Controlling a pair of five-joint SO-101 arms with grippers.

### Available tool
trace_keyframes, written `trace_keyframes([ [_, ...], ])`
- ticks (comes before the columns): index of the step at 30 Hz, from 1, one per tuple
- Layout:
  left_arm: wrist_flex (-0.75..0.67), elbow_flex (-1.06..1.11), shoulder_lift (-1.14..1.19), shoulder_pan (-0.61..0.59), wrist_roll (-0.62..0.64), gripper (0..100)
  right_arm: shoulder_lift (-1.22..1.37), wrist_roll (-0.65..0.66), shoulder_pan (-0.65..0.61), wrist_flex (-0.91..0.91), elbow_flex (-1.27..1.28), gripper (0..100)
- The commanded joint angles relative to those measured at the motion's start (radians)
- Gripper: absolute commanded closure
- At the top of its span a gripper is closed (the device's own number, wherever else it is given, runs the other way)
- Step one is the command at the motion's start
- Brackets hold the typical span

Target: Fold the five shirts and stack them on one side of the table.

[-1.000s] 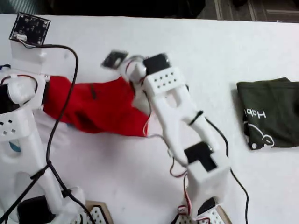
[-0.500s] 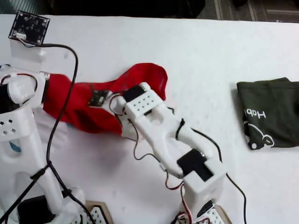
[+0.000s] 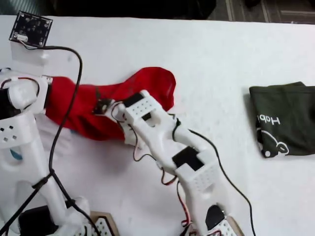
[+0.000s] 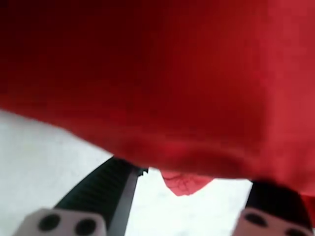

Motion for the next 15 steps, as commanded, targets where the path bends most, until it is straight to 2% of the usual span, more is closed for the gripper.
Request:
trace_keyframes([
  [1,-0.018,-0.003,-0.019,-0.007,0.005,98,0.058,0.003,-0.001,-0.015,-0.058,75.2],
  [5,-0.018,-0.003,-0.019,-0.007,0.005,98,0.058,0.006,0.013,-0.012,-0.104,98.8],
  [8,-0.018,-0.006,-0.024,-0.007,0.005,98,0.053,0.005,0.021,0.068,-0.164,95.3],
  [15,-0.018,-0.011,-0.027,-0.007,0.003,98,-0.059,0.003,0.085,0.328,-0.351,98.1],
])
